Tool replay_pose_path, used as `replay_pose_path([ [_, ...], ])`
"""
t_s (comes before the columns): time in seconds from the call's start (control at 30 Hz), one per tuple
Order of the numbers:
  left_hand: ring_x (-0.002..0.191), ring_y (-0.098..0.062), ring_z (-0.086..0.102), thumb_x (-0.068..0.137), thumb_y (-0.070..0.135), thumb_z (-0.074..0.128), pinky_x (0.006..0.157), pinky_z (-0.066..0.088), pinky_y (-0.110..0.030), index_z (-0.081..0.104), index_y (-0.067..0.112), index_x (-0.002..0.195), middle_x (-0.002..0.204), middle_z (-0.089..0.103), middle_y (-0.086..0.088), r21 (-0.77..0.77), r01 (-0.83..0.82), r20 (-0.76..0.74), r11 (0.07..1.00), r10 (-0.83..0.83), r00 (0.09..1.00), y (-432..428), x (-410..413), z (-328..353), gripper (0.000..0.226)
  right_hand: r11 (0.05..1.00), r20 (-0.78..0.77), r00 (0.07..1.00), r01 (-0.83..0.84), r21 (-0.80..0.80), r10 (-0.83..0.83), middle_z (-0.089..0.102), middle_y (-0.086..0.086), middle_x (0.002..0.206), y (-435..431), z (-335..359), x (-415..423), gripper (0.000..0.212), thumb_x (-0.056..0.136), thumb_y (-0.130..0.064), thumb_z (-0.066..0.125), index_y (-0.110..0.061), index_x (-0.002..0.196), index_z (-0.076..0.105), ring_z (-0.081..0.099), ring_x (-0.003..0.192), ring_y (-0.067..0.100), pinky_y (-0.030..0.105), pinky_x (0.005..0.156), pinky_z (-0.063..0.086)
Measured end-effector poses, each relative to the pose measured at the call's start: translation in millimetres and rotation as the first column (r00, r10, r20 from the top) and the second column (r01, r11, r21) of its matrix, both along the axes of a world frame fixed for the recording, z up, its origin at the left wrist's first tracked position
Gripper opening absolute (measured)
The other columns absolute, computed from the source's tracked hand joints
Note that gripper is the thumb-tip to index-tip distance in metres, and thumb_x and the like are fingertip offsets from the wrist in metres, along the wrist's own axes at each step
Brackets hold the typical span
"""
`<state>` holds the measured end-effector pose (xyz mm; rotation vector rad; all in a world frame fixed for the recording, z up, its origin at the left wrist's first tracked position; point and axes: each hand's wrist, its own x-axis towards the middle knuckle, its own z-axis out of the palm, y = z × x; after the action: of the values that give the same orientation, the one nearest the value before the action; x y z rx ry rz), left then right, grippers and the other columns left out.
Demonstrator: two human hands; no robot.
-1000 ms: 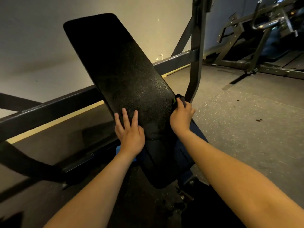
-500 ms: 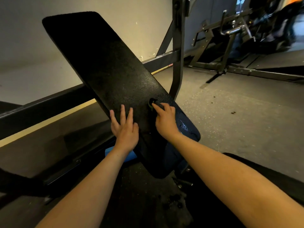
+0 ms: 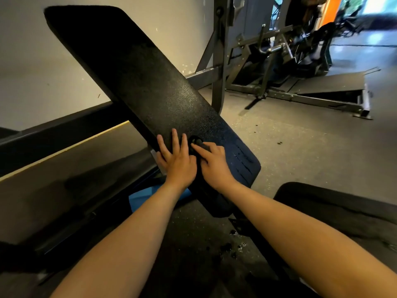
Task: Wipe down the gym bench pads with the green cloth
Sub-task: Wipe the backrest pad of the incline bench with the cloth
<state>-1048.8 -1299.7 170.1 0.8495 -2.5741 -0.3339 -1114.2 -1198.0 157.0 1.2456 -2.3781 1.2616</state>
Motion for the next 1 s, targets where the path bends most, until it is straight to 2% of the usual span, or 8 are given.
replay_pose_path([
  [0.1, 0.143, -0.035, -0.036, 0.099, 0.031, 0.038, 0.119, -0.007, -0.061, 0.006, 0.023, 0.16, 0.166, -0.019, 0.002, 0.009, 0.031, -0.005, 0.999, -0.031, 0.999, 1, 2, 1, 0.07, 0.992, -0.002, 0.994, 0.105, 0.074, -0.105, 0.048, 0.009, 0.14, 13, -4, -24, 0.049, 0.099, -0.001, 0.043, -0.021, 0.143, 0.054, 0.038, 0.118, 0.031, 0.017, 0.097, 0.023],
  [0.27, 0.144, -0.036, -0.035, 0.098, 0.027, 0.039, 0.116, -0.01, -0.061, 0.007, 0.022, 0.16, 0.167, -0.017, 0.001, -0.011, 0.075, -0.067, 0.997, -0.076, 0.995, -1, 3, -6, 0.07, 0.945, 0.252, 0.91, 0.316, 0.087, -0.328, 0.04, 0.009, 0.146, 6, -3, -33, 0.053, 0.1, -0.001, 0.038, -0.023, 0.147, 0.048, 0.032, 0.125, 0.034, 0.022, 0.101, 0.02],
  [0.4, 0.147, -0.028, -0.032, 0.094, 0.018, 0.046, 0.117, -0.014, -0.056, 0.004, 0.021, 0.161, 0.167, -0.017, -0.001, 0.119, 0.139, -0.156, 0.983, -0.12, 0.98, -4, 7, -2, 0.079, 0.981, 0.178, 0.967, 0.19, -0.038, -0.18, 0.05, 0.008, 0.136, -7, -2, 6, 0.05, 0.095, -0.001, 0.045, -0.023, 0.138, 0.059, 0.036, 0.123, 0.028, 0.008, 0.094, 0.017],
  [0.53, 0.152, -0.024, -0.02, 0.091, 0.024, 0.055, 0.123, -0.004, -0.052, 0.003, 0.021, 0.161, 0.166, -0.021, -0.007, 0.142, 0.208, -0.39, 0.968, -0.139, 0.91, -16, 24, -16, 0.087, 0.998, 0.022, 0.999, 0.029, -0.058, -0.028, 0.052, 0.003, 0.132, -8, -7, 29, 0.047, 0.095, -0.001, 0.05, -0.022, 0.135, 0.062, 0.035, 0.117, 0.019, 0.007, 0.099, 0.019],
  [0.63, 0.152, -0.034, -0.011, 0.09, 0.032, 0.068, 0.122, 0.004, -0.051, -0.002, 0.031, 0.16, 0.165, -0.022, -0.01, 0.292, 0.145, -0.441, 0.945, -0.002, 0.898, -13, 32, -22, 0.099, 0.994, 0.004, 0.994, 0.108, -0.013, -0.108, 0.05, 0.004, 0.134, -9, -2, -5, 0.051, 0.095, 0.003, 0.045, -0.021, 0.138, 0.059, 0.035, 0.114, 0.024, 0.016, 0.103, 0.025],
  [0.7, 0.151, -0.035, -0.009, 0.092, 0.033, 0.068, 0.121, 0.006, -0.052, -0.007, 0.042, 0.157, 0.165, -0.021, -0.008, 0.424, 0.166, -0.427, 0.89, 0.034, 0.904, -8, 33, -22, 0.1, 0.97, 0.113, 0.964, 0.242, 0.018, -0.242, 0.046, 0.005, 0.139, -10, 5, -35, 0.053, 0.097, 0.003, 0.04, -0.022, 0.141, 0.056, 0.034, 0.116, 0.029, 0.023, 0.103, 0.024],
  [0.8, 0.151, -0.035, -0.006, 0.094, 0.034, 0.066, 0.121, 0.008, -0.053, -0.009, 0.047, 0.155, 0.167, -0.015, -0.004, 0.441, 0.193, -0.445, 0.876, 0.027, 0.895, -8, 35, -23, 0.097, 0.923, 0.287, 0.882, 0.384, 0.025, -0.375, 0.041, 0.005, 0.144, -17, 13, -53, 0.054, 0.099, 0.001, 0.035, -0.023, 0.144, 0.052, 0.032, 0.119, 0.031, 0.025, 0.102, 0.025],
  [1.0, 0.15, -0.033, -0.003, 0.095, 0.039, 0.063, 0.121, 0.01, -0.051, -0.011, 0.047, 0.155, 0.167, -0.015, -0.003, 0.461, 0.217, -0.429, 0.861, 0.002, 0.903, -10, 41, -20, 0.095, 0.961, 0.208, 0.947, 0.265, -0.083, -0.244, 0.048, 0.004, 0.134, -19, 3, -4, 0.05, 0.095, -0.001, 0.044, -0.023, 0.136, 0.06, 0.031, 0.114, 0.019, 0.011, 0.098, 0.018],
])
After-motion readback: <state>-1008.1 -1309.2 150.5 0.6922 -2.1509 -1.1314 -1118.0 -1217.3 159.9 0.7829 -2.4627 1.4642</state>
